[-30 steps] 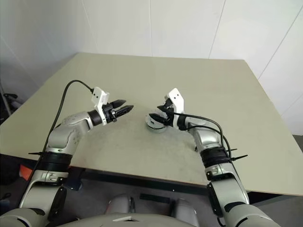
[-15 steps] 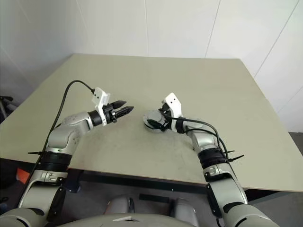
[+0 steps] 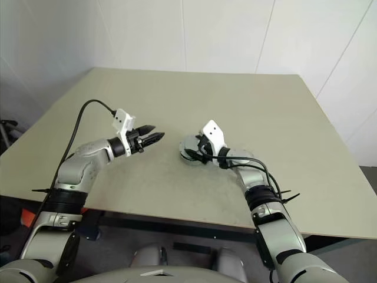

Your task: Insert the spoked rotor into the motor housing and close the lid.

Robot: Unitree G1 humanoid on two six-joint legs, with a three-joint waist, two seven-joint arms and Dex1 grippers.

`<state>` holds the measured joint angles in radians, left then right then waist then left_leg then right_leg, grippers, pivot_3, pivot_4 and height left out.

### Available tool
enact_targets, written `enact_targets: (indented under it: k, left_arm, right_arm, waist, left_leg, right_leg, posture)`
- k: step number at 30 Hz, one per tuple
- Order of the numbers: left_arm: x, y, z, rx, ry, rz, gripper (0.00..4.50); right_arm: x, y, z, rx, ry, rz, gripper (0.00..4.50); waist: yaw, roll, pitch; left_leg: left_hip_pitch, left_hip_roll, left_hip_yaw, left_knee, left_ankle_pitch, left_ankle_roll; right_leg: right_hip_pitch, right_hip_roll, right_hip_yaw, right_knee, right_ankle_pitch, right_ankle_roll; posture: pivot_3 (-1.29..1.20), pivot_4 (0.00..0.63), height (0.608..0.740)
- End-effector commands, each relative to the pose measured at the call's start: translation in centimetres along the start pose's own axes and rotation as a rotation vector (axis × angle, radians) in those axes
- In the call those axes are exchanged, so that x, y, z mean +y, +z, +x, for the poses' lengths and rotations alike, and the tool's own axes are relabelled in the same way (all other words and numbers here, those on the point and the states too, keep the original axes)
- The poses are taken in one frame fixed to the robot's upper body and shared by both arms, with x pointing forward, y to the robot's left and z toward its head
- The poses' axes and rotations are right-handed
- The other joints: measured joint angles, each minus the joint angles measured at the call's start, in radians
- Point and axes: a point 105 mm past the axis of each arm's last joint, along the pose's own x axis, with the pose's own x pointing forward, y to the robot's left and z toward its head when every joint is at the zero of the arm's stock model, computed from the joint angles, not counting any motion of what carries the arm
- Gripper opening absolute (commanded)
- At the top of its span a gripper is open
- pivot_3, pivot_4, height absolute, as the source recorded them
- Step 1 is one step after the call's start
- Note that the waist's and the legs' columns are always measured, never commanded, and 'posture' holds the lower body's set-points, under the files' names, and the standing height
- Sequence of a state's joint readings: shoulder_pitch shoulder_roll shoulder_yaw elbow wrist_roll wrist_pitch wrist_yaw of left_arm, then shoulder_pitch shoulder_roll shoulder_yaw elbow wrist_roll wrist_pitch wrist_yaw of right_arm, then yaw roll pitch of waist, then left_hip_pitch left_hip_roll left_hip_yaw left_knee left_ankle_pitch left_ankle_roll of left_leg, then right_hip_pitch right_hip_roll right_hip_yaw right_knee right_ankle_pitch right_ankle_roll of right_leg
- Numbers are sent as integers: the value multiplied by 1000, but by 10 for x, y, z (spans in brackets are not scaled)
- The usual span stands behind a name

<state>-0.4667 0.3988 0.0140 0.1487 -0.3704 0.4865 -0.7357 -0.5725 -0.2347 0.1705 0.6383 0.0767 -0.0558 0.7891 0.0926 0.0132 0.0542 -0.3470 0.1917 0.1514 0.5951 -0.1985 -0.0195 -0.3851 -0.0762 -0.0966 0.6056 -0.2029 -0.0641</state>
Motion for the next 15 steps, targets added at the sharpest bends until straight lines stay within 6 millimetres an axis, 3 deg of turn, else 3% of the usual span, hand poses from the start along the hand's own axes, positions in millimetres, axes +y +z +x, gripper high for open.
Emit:
enact_targets:
  k: [1,6,11,15]
  left_arm:
    - [5,16,-2,-40,15,35,2817]
    - [5,17,-1,-42,17,34,2817]
    - [5,15,0,-39,15,32,2817]
    - [5,15,1,-38,13,31,2817]
  right_arm:
    - [-3,-13,-5,55,-4,11,3111]
    - [-4,-8,-8,48,18,37,3111]
    - [-2,22,-15,-54,89,162,3111]
    - [0,29,-15,-73,98,201,3111]
  waist:
    - [0,0,0]
    - [1,0,0]
    - [2,0,0]
    - [2,0,0]
  left_leg:
    - [0,0,0,0,0,0]
    - [0,0,0,0,0,0]
    - [-3,0,0,-1,-1,2]
    - [-7,0,0,-2,-2,3]
  right_leg:
    - [0,0,0,0,0,0]
    - [0,0,0,0,0,0]
    - [-2,0,0,-1,0,0]
    - [-6,0,1,-2,0,0]
  posture:
    - [0,0,740]
    - [0,0,740]
    - [0,0,740]
    - [0,0,740]
